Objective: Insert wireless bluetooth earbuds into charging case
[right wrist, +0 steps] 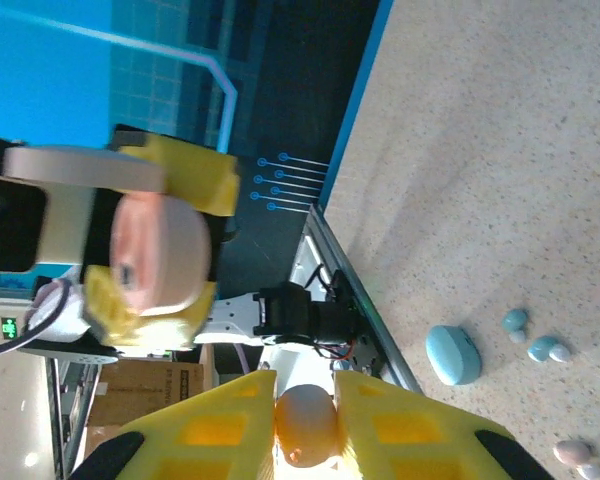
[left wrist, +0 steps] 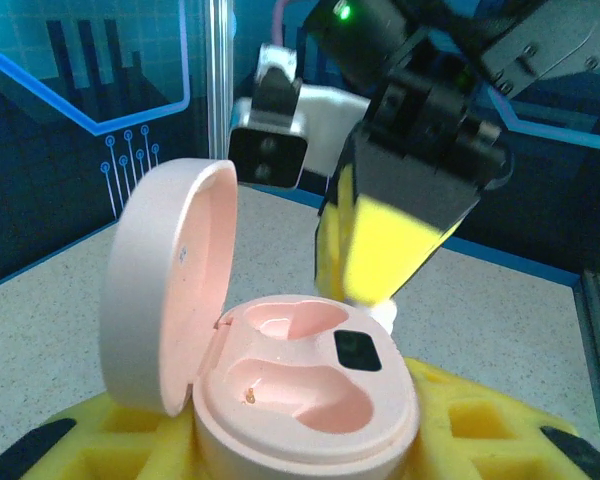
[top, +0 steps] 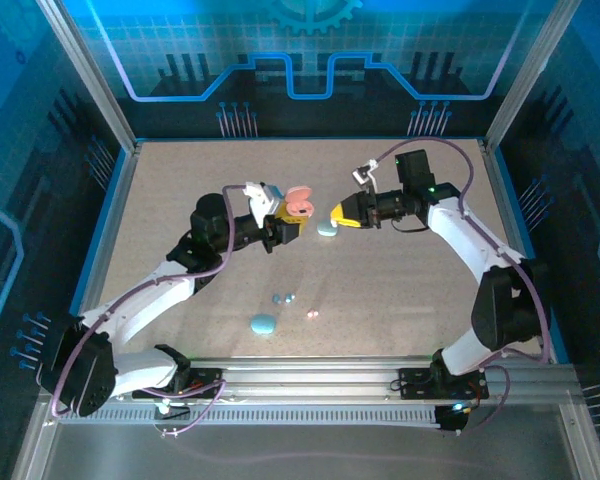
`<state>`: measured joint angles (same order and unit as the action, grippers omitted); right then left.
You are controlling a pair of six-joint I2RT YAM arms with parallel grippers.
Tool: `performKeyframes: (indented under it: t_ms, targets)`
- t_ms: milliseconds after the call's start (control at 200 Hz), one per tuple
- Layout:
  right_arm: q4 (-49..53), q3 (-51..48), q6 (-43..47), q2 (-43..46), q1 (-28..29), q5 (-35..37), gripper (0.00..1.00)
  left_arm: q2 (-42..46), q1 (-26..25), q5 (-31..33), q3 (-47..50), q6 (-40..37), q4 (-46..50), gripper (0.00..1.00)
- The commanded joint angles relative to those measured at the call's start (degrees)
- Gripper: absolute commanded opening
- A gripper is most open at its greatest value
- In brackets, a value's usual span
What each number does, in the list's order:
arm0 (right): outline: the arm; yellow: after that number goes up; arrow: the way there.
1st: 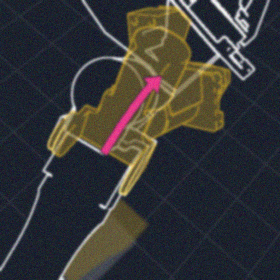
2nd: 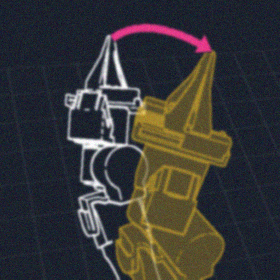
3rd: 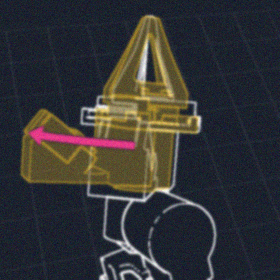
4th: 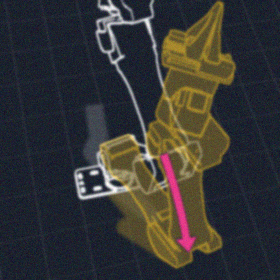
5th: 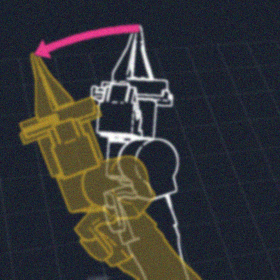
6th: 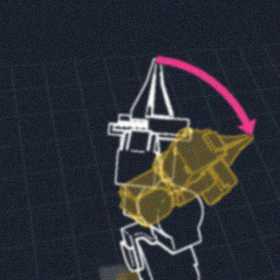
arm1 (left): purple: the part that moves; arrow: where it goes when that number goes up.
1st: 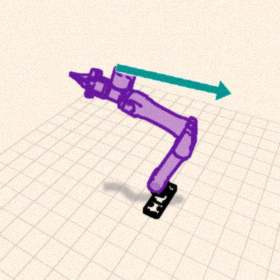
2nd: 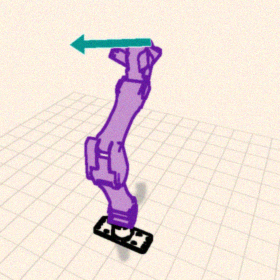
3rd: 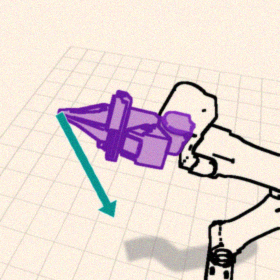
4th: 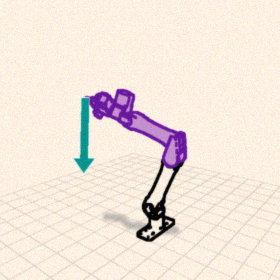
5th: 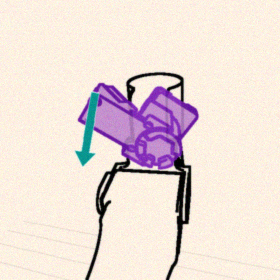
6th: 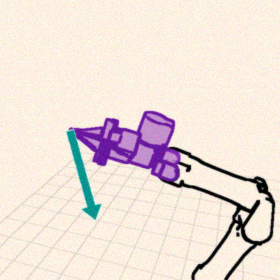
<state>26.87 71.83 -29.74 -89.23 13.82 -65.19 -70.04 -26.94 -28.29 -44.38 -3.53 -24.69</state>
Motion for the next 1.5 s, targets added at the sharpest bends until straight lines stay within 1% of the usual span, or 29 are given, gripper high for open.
performKeyframes:
  t_ms: [0, 260, 525, 770, 1001, 1141, 1496]
  targets:
    - [-0.8, 2.4, -1.5, 3.0, 0.3, -2.2, 0.21, -0.9, 0.2, -1.4, 0.3, -1.6, -2.4, 0.32]
    - [-0.8, 4.7, -3.0, 4.5, 1.4, -2.1, 0.21, -1.8, -0.9, -2.8, 0.0, -3.5, -2.4, 0.32]
    - [1.7, 7.2, -1.3, 4.6, 4.0, 1.3, 0.22, -1.4, -1.9, -3.9, 1.1, -4.9, -5.8, 0.32]
    - [-1.3, 7.8, -3.3, 4.6, 5.9, 3.0, 0.22, -1.3, -2.4, -5.7, 1.1, -5.4, -6.3, 0.32]
    - [-4.7, 7.4, -5.7, 4.3, 6.1, 4.2, 0.21, -1.4, -2.5, -7.0, 0.4, -6.0, -4.9, 0.33]
    - [-5.2, 7.4, -6.4, 3.8, 6.4, 5.5, 0.21, -1.5, -2.6, -7.1, 0.2, -5.8, -5.1, 0.33]
    - [-6.3, 7.5, -7.0, 3.3, 7.6, 5.2, 0.21, -1.6, -2.7, -7.0, 0.1, -4.8, -5.9, 0.33]
